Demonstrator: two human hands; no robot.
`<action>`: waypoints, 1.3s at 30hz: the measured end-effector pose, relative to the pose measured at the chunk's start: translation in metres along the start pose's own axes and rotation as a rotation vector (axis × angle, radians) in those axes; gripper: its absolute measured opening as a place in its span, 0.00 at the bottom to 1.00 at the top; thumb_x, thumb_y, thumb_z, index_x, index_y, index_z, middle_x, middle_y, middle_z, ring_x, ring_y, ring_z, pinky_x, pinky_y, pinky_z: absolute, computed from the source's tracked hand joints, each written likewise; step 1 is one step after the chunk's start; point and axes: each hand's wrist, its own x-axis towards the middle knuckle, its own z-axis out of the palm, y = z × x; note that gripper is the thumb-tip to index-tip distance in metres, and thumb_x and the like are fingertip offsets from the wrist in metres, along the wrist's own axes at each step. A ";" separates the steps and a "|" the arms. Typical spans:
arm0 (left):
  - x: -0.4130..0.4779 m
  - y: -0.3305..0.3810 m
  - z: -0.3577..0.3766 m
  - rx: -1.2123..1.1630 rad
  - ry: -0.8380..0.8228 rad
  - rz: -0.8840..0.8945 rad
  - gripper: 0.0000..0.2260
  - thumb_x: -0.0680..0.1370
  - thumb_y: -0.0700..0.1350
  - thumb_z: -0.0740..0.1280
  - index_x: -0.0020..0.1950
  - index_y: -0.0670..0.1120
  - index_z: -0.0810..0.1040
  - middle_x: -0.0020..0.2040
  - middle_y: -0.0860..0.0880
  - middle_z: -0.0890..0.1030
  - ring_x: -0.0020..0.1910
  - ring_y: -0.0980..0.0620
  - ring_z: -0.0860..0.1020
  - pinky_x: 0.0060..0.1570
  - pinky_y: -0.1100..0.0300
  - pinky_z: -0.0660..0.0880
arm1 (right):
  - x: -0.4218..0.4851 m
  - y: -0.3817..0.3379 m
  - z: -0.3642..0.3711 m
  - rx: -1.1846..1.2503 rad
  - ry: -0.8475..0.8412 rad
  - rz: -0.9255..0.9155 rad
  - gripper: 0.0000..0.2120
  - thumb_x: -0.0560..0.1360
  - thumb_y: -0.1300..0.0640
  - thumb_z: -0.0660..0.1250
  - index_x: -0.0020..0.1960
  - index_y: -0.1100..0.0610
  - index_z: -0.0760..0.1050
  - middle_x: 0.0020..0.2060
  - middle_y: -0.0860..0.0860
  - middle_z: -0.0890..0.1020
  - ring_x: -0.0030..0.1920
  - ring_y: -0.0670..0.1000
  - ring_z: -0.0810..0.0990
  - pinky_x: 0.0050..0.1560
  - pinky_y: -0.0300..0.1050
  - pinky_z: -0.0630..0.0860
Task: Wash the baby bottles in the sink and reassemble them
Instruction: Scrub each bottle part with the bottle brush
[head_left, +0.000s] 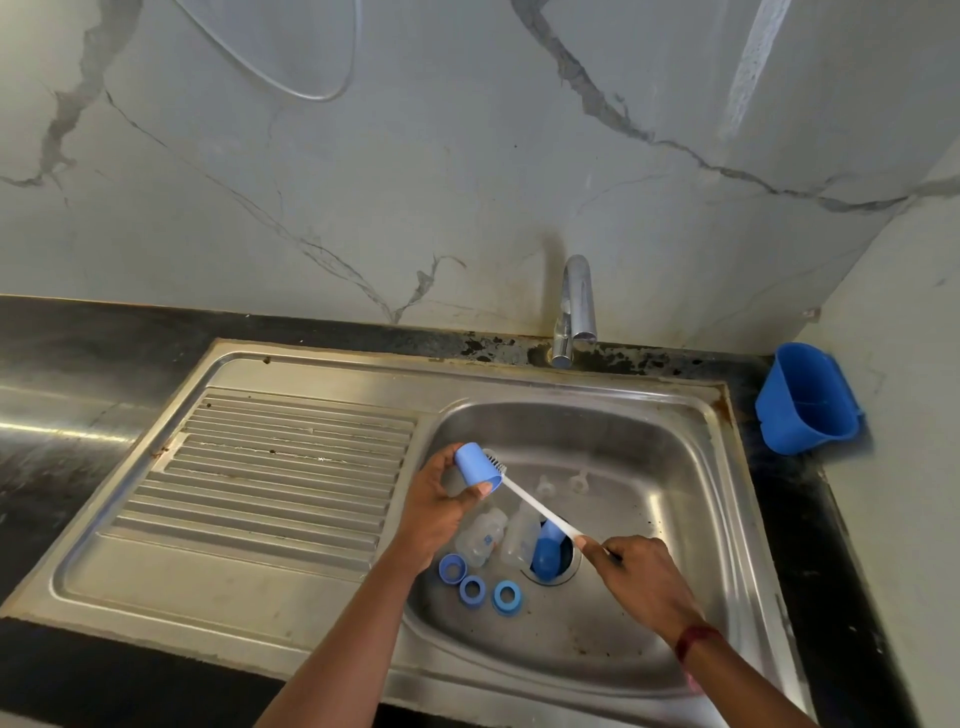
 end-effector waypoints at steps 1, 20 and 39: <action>0.000 0.000 -0.001 0.023 0.001 0.020 0.23 0.71 0.44 0.78 0.62 0.58 0.74 0.59 0.57 0.79 0.60 0.55 0.77 0.60 0.54 0.76 | 0.000 -0.001 0.000 0.014 -0.008 -0.003 0.30 0.76 0.34 0.60 0.27 0.54 0.58 0.21 0.46 0.61 0.24 0.47 0.59 0.28 0.37 0.63; 0.000 0.012 -0.005 -0.239 0.007 0.004 0.19 0.73 0.37 0.75 0.60 0.53 0.77 0.57 0.53 0.81 0.55 0.59 0.80 0.50 0.66 0.76 | -0.002 -0.007 0.002 0.077 -0.040 -0.009 0.29 0.76 0.37 0.62 0.27 0.55 0.62 0.23 0.49 0.64 0.24 0.47 0.60 0.28 0.36 0.64; 0.008 0.027 -0.010 -0.545 0.065 -0.063 0.17 0.68 0.47 0.76 0.55 0.45 0.81 0.49 0.49 0.86 0.51 0.51 0.82 0.51 0.57 0.76 | -0.002 -0.008 -0.001 0.090 0.002 -0.086 0.29 0.74 0.35 0.62 0.26 0.55 0.61 0.20 0.47 0.62 0.24 0.47 0.61 0.28 0.37 0.64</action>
